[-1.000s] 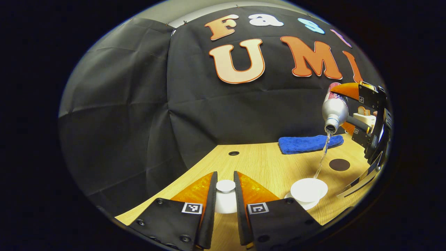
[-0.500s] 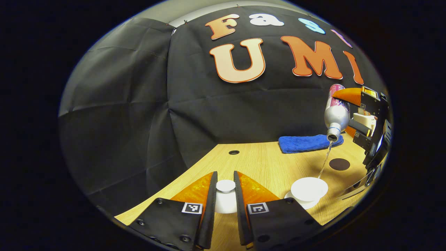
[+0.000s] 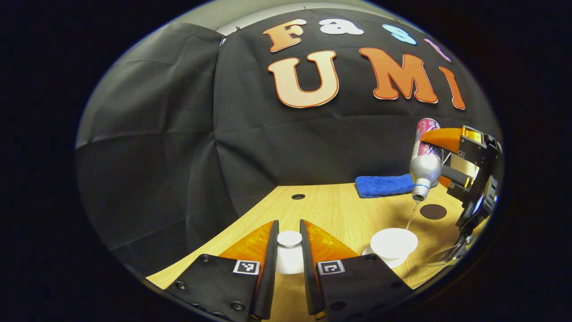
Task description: Open the teacup lid with one hand, grasp the water bottle and pour water into the teacup with the other hand; after pouring, place the water bottle on the coaster and then close the teacup lid.
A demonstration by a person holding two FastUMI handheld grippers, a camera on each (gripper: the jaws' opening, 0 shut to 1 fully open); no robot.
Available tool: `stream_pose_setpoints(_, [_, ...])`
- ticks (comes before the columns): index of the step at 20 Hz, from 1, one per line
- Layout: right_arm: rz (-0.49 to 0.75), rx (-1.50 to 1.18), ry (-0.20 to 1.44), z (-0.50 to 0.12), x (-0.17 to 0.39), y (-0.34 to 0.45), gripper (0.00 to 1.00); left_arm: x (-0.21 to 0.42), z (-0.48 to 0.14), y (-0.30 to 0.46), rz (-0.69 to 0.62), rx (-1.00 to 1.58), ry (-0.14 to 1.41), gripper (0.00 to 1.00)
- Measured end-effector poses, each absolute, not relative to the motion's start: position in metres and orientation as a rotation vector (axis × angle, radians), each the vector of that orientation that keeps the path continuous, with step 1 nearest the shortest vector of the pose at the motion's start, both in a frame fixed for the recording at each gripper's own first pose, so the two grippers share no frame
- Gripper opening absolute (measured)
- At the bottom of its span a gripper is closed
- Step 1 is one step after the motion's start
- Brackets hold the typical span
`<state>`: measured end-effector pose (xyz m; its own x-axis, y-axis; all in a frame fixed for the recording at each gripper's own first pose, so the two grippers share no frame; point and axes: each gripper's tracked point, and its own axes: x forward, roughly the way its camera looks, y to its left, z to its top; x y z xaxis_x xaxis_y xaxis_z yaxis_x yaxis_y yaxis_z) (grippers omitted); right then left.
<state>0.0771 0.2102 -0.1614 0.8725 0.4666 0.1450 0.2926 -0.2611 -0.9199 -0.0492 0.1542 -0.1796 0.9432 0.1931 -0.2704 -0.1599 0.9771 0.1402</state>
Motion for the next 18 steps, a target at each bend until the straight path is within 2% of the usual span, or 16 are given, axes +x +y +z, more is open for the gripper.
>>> stream_pose_setpoints(3, [0.187, -1.868, -0.588, -0.164, 0.075, 0.215, 0.79, -0.049, -0.18, 0.154, 0.179, 0.114, 0.284, 0.33])
stream_pose_setpoints(4, [0.192, -1.865, -0.586, -0.167, 0.076, 0.215, 0.79, -0.049, -0.179, 0.154, 0.181, 0.114, 0.282, 0.29])
stream_pose_setpoints(5, [0.195, -1.869, -0.59, -0.167, 0.075, 0.217, 0.79, -0.05, -0.179, 0.154, 0.183, 0.114, 0.281, 0.33])
stream_pose_setpoints(9, [0.218, -1.873, -0.594, -0.174, 0.073, 0.222, 0.79, -0.049, -0.179, 0.154, 0.181, 0.11, 0.275, 0.33])
stream_pose_setpoints(10, [0.228, -1.873, -0.592, -0.176, 0.073, 0.223, 0.79, -0.049, -0.178, 0.154, 0.181, 0.109, 0.272, 0.29])
stream_pose_setpoints(14, [0.253, -1.845, -0.572, -0.181, 0.071, 0.224, 0.79, -0.049, -0.178, 0.153, 0.184, 0.11, 0.264, 0.33])
stream_pose_setpoints(15, [0.259, -1.841, -0.567, -0.182, 0.07, 0.225, 0.79, -0.049, -0.179, 0.154, 0.183, 0.109, 0.263, 0.29])
stream_pose_setpoints(17, [0.279, -1.821, -0.546, -0.188, 0.07, 0.225, 0.79, -0.048, -0.176, 0.154, 0.181, 0.106, 0.252, 0.29])
stream_pose_setpoints(18, [0.291, -1.803, -0.53, -0.191, 0.071, 0.225, 0.79, -0.048, -0.176, 0.153, 0.177, 0.106, 0.247, 0.33])
